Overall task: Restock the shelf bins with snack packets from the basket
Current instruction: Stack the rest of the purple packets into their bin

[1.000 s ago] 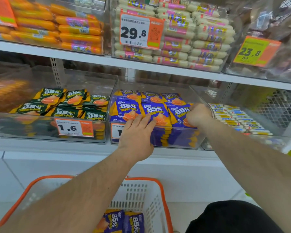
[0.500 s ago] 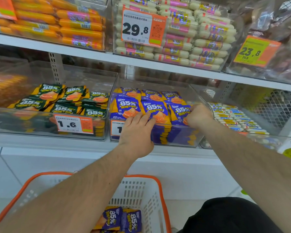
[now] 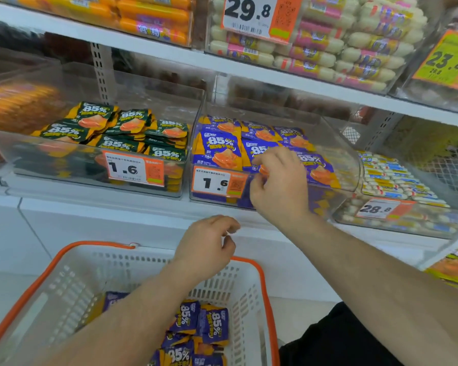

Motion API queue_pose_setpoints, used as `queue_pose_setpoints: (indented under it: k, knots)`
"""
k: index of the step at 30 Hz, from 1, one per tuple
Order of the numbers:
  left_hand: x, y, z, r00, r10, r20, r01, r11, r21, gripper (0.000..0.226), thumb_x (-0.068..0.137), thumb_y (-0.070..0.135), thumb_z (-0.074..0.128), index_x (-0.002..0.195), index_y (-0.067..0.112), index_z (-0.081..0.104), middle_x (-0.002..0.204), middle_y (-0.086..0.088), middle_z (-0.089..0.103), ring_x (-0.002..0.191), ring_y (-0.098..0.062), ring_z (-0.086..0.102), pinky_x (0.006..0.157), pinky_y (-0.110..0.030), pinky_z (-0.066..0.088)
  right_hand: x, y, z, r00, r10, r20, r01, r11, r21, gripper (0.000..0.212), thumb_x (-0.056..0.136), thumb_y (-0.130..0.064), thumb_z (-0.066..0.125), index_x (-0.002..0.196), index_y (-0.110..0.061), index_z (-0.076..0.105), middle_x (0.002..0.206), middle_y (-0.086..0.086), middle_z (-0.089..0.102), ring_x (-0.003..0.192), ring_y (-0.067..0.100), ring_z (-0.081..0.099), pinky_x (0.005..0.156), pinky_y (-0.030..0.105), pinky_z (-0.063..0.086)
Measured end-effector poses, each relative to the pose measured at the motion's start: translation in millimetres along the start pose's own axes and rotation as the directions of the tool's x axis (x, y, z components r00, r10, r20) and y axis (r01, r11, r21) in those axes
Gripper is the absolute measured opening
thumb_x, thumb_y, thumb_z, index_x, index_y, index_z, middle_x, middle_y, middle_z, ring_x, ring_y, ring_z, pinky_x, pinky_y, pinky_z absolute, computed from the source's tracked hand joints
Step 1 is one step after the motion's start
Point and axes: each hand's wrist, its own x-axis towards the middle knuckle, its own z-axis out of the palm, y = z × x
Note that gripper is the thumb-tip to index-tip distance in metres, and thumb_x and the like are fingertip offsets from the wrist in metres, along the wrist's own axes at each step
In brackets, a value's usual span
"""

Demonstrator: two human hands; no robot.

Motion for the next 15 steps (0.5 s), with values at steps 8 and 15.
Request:
queue_pose_setpoints:
  k: [8,15]
  knots:
    - [-5.4,-15.4,-10.9,1.0,0.01,-0.021,-0.009,0.998,0.058,0.03,0.073,0.013,0.052,0.095,0.014,0.073,0.09,0.001,0.073,0.083,-0.021,0.067,0.076,-0.035,0.056,17.8,12.7,14.9,0.974,0.228,-0.008,-0.224,0.949,-0.22,0.034,0.075,-0.028,0.055,0.102,-0.011,0.068,0.107,0.014,0.06,0.103,0.036,0.053,0.084,0.041,0.041]
    - [60.5,32.9,-16.1,0.955,0.232,-0.183,-0.171,0.94,0.295,0.056,0.065,0.02,0.055,0.12,0.015,0.063,0.126,-0.005,0.059,0.122,-0.029,0.047,0.101,-0.042,0.032,39.0,62.0,0.4,0.68,0.712,0.177,-0.598,0.677,-0.429,0.056,0.086,-0.047,0.052,0.136,-0.021,0.045,0.14,0.021,0.039,0.132,0.041,0.035,0.109,0.048,0.027]
